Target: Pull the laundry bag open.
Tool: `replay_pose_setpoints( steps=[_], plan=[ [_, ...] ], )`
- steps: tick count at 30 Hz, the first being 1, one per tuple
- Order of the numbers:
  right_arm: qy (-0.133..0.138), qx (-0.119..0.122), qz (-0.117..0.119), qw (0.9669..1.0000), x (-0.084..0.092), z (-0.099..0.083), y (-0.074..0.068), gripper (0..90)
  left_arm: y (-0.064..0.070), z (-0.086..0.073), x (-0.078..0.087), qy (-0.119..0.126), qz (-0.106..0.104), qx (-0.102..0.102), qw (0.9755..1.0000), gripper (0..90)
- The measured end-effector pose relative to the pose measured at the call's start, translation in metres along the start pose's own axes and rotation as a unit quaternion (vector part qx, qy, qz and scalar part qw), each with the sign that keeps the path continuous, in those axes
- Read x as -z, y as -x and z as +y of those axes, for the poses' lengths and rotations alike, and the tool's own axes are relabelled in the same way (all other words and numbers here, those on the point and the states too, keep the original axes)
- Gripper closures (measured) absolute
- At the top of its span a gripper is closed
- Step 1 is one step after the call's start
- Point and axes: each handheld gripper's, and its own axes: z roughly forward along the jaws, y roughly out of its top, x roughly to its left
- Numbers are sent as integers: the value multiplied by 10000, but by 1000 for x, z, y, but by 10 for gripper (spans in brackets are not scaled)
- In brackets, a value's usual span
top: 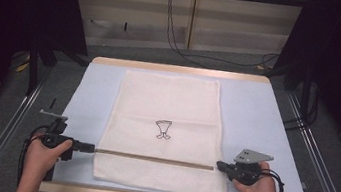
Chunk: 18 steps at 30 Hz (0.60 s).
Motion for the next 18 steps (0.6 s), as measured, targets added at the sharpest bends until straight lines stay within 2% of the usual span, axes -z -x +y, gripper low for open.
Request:
replay_pose_setpoints(
  steps=[4,5,6,8,9,10,11,13,14,15,16,18],
  plan=[
    [8,-4,17,10000,0,0,0,900,3,0,2,119,-79,-80,9999,869],
    [21,-60,64,10000,0,0,1,900,7,0,4,226,-46,-115,9997,864],
    [22,-159,109,9998,0,0,3,900,7,0,4,226,-46,-115,9997,849],
    [-2,-255,185,9995,4,3,6,900,12,1,7,347,-45,-364,9987,813],
    [54,-297,205,9993,6,4,7,848,14,1,8,428,-24,-471,9980,783],
    [214,-373,184,9989,9,5,9,722,15,2,9,625,74,-645,9959,715],
    [399,-473,70,9981,11,6,11,666,16,2,10,850,268,-857,9923,645],
    [617,-370,-239,9971,17,6,17,590,17,2,9,1145,548,-1111,9857,547],
    [668,-344,-348,9966,19,6,19,537,18,1,6,1566,814,-1324,9754,485],
    [814,-322,-478,9950,20,6,22,447,19,2,5,1723,1041,-1569,9669,375],
    [858,-322,-546,9943,20,5,24,413,19,2,5,1809,1134,-1694,9621,331],
    [852,-262,-672,9937,22,4,28,388,19,3,3,1964,1387,-1945,9510,312]
  ],
)
